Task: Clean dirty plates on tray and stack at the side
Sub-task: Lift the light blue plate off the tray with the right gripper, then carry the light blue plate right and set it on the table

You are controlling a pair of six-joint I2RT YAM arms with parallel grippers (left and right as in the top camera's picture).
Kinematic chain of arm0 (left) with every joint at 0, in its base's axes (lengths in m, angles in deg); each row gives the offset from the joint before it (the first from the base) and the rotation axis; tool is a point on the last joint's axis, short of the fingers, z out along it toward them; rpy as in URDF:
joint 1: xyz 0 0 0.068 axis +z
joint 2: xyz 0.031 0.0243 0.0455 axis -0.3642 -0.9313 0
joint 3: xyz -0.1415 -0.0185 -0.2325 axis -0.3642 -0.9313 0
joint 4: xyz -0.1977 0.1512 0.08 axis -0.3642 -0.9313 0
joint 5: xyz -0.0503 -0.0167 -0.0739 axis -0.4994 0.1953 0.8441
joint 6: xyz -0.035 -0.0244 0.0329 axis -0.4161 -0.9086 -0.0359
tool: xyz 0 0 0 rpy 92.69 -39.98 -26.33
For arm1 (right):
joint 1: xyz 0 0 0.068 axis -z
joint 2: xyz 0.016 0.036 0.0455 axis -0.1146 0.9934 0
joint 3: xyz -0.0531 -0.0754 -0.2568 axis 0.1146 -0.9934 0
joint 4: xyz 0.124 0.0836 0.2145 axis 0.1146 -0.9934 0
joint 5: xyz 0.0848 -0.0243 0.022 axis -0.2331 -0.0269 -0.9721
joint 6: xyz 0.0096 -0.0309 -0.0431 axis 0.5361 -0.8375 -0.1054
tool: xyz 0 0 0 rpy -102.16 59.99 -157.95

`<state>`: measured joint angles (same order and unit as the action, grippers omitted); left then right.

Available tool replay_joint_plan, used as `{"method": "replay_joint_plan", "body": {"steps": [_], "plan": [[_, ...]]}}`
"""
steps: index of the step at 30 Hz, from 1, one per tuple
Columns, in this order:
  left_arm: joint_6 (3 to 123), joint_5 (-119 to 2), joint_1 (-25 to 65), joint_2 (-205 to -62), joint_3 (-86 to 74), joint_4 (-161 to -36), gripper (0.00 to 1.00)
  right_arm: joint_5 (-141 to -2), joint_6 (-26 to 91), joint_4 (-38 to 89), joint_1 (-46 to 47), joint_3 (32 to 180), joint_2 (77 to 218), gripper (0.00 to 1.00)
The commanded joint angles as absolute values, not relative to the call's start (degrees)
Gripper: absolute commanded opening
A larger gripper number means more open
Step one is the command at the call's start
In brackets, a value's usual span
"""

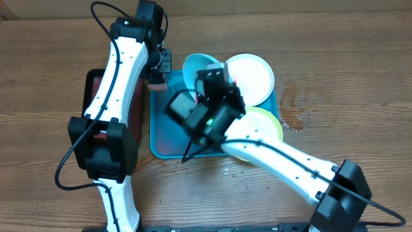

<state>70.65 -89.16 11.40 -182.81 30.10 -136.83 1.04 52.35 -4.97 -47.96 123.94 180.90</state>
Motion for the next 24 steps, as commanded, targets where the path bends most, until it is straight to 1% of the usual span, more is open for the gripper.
{"method": "replay_joint_plan", "body": {"steps": [1,10,24], "plan": [[69.8,-89.1,12.0,-182.4,29.8,-136.9,0.04,16.8,52.6,-4.9,-50.2,125.5,178.7,0.04],[69.9,-89.1,12.0,-182.4,29.8,-137.0,0.04,26.7,52.6,-4.9,-52.4,125.5,178.7,0.04],[69.9,-89.1,12.0,-182.4,29.8,-136.9,0.04,25.1,52.8,-5.2,-53.1,125.5,178.7,0.04]]}}
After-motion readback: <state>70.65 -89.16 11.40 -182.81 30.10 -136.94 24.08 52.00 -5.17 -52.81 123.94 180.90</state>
